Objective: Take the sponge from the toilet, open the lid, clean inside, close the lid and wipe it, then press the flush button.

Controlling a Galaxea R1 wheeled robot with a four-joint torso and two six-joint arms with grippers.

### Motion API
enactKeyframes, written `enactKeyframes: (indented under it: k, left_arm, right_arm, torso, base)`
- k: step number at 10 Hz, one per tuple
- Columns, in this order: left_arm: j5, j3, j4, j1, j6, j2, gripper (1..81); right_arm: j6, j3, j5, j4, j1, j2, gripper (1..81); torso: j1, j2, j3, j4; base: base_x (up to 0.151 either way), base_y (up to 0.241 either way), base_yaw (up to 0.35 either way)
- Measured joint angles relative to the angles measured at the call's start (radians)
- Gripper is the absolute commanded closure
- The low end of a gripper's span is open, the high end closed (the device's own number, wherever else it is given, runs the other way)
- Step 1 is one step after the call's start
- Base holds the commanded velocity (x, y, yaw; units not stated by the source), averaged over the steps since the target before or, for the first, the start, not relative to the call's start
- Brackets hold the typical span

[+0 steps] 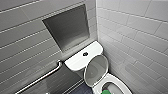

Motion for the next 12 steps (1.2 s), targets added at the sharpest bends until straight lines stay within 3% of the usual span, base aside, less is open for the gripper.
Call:
enactKeyframes:
  k: [3,7,12]
  left_arm:
    - [0.000,0.001,0.000,0.000,0.000,0.000,1.0]
    - [0.000,0.001,0.000,0.000,0.000,0.000,1.0]
    - [0.000,0.001,0.000,0.000,0.000,0.001,1.0]
  right_arm:
    - [0.000,0.133,-0.010,-0.044,-0.080,-0.147,81.1]
    - [-0.001,0.196,0.000,-0.087,-0.167,-0.245,81.1]
    - [0.039,0.438,0.147,-0.095,-0.194,-0.442,81.1]
  torso:
    - [0.000,0.000,0.000,0.000]
    - [0.000,0.000,0.000,0.000]
    - [0.000,0.000,0.000,0.000]
  base:
    - [0.000,0.000,0.000]
    - [0.000,0.000,0.000]
    - [0.000,0.000,0.000]
